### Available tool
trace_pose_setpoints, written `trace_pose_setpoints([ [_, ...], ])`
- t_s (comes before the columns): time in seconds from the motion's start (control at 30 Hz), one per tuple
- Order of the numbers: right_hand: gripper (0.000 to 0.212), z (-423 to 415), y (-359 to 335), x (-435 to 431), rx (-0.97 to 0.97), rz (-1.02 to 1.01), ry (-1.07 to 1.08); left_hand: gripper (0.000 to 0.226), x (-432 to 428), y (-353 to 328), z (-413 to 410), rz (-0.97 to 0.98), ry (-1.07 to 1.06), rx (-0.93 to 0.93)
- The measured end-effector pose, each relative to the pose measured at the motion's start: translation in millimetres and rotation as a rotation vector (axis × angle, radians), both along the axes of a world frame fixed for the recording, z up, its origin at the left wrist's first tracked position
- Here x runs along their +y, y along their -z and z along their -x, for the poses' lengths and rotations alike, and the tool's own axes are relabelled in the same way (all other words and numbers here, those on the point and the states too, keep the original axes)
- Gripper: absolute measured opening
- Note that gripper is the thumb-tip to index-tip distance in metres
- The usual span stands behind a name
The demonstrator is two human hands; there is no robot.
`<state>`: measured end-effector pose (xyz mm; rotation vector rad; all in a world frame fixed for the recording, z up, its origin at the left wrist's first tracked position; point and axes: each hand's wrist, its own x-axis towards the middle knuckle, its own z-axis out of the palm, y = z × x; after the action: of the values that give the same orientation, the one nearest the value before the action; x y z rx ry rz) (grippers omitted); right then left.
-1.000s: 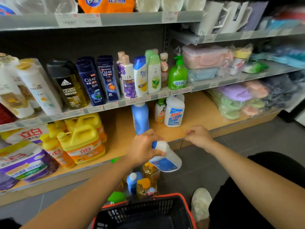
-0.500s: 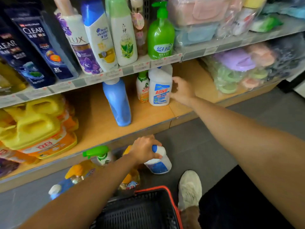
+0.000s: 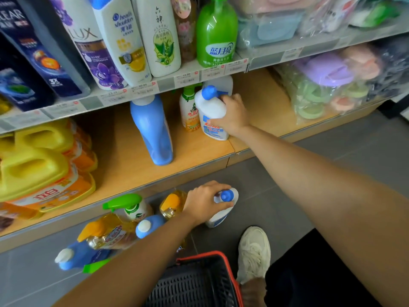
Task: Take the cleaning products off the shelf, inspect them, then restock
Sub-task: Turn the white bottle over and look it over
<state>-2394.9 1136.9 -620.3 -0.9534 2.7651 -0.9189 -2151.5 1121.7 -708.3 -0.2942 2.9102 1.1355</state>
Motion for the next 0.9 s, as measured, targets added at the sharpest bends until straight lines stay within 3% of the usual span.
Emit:
trace_pose_setpoints([
  [0.2, 0.068, -31.0, -19.6, 11.0, -0.02, -0.047, -0.129, 0.064, -10.4, -12.7, -15.7, -0.077, 0.082, -0.088],
  [0.27, 0.062, -41.2, -31.9, 16.0, -0.059, -0.063, -0.176, 0.058, -24.1, -27.7, -28.0, -0.108, 0.053, -0.071],
  [0.43, 0.057, -82.5, -74.8, 24.0, -0.136, -0.092, -0.291, 0.03, -68.0, -87.7, -63.1, -0.212, -0.218, 0.111],
  [0.6, 0.058, -138.1, -113.6, 37.2, -0.19, -0.074, -0.422, 0.033, -97.5, -164.6, -96.7, -0.241, -0.354, 0.393],
  [0.77, 0.05, -206.9, -134.3, 45.4, -0.246, -0.051, -0.575, 0.047, -102.1, -227.9, -135.0, -0.446, -0.177, 0.365],
  [0.9, 0.051, -248.8, -131.5, 54.3, -0.334, 0.006, -0.618, 0.036, -92.1, -241.7, -170.4, -0.425, -0.011, 0.226],
])
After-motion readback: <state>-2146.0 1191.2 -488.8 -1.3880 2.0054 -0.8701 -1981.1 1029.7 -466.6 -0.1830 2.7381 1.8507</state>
